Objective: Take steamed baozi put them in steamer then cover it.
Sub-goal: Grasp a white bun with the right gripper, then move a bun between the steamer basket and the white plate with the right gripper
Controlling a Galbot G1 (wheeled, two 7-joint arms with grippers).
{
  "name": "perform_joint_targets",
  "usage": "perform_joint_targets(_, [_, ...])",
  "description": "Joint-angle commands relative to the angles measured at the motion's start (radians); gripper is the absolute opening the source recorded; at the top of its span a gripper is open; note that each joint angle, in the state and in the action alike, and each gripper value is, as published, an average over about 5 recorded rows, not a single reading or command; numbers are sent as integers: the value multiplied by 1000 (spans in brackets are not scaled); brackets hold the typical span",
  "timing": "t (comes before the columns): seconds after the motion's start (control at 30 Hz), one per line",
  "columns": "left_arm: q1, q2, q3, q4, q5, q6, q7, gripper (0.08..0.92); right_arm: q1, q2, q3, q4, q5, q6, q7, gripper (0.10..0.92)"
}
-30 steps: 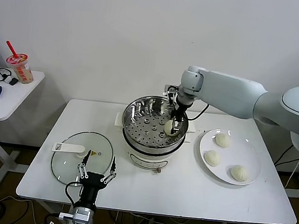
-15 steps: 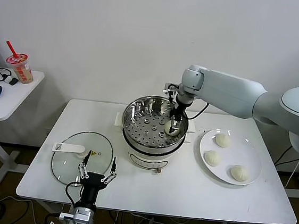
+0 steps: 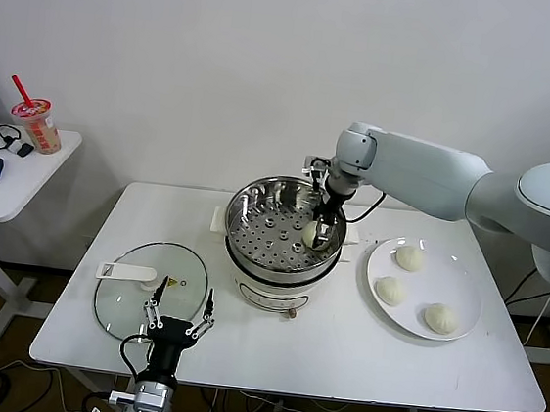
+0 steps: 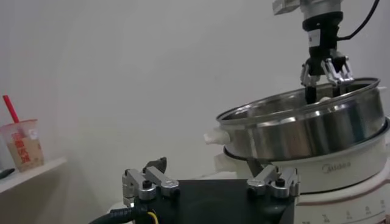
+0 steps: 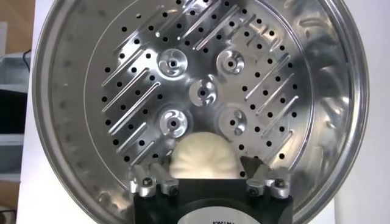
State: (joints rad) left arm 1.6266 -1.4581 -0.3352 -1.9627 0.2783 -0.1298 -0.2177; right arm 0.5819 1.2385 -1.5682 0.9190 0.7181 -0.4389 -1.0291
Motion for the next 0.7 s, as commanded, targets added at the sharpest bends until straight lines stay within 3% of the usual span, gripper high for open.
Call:
perform_joint_targets(0.03, [0,0,0,-1,1,1,0,823,-2,-2,2,2,-4,1,-1,717])
perform_joint_targets(0.2, [1,1,0,-1,1,1,0,823,8,-8,6,14,1,1,2,659])
perform_joint_targets(0.7, [3,11,0,0,0,0,-1,823,215,-83,-19,92,116,6,-5,653])
